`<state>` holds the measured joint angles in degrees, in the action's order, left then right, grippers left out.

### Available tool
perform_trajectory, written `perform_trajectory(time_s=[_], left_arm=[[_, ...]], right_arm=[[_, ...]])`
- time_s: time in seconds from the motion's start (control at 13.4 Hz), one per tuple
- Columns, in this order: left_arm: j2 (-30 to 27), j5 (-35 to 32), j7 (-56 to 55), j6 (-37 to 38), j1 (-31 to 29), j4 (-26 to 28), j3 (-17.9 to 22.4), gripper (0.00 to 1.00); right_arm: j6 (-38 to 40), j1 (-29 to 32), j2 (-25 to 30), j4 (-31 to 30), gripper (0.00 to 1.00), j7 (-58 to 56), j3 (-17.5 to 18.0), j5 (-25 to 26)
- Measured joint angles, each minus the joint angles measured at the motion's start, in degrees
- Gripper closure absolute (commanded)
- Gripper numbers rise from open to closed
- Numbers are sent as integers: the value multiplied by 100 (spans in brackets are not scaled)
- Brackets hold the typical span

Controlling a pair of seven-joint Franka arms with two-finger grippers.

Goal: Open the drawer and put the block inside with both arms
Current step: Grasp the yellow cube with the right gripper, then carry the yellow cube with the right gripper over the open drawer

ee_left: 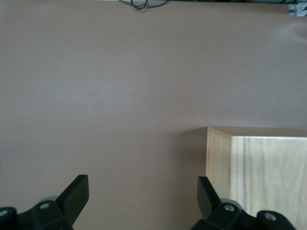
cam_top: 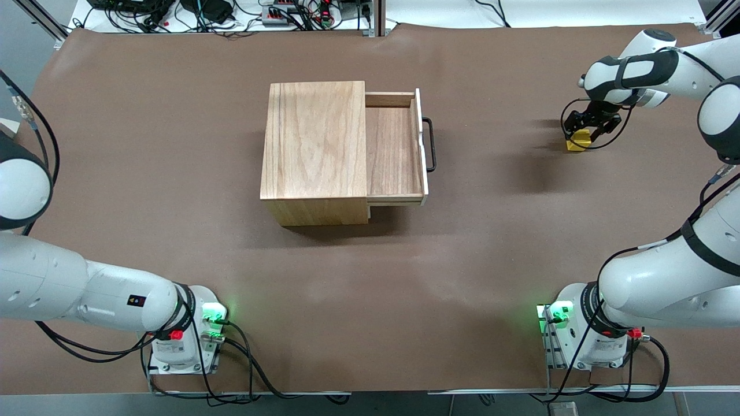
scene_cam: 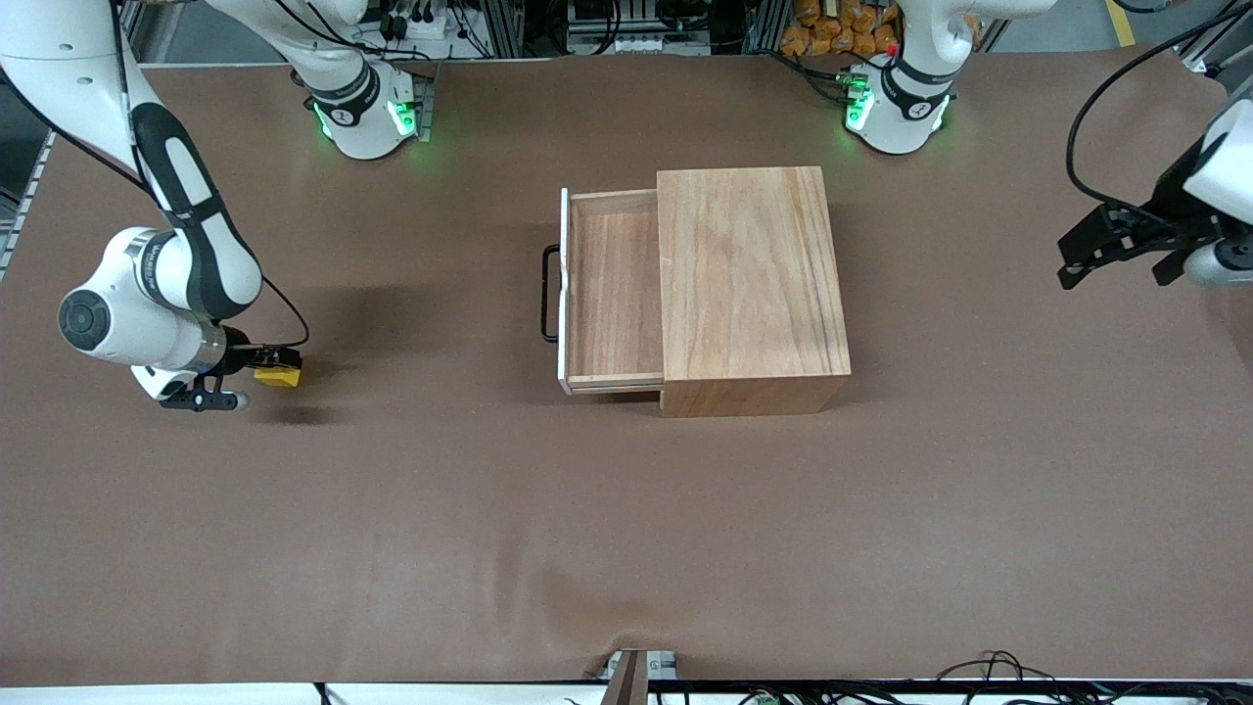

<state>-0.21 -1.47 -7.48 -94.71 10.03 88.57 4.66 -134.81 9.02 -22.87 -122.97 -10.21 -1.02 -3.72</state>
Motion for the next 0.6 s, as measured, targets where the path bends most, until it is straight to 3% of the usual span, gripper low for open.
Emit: perform_trajectory(time_s=[0.3, 0.45, 0.6], left_arm=[[-35, 6, 331, 178, -307, 0, 8, 0], [-45, 6, 674, 339, -415, 0, 9, 0], [-59, 6, 738, 493, -460, -1, 6, 0]], right_arm=[[277, -36, 1, 111, 100, -27, 50, -6], [1369, -141, 13, 748, 100, -27, 75, -24], [2740, -344, 52, 1758, 100, 60, 93, -175]])
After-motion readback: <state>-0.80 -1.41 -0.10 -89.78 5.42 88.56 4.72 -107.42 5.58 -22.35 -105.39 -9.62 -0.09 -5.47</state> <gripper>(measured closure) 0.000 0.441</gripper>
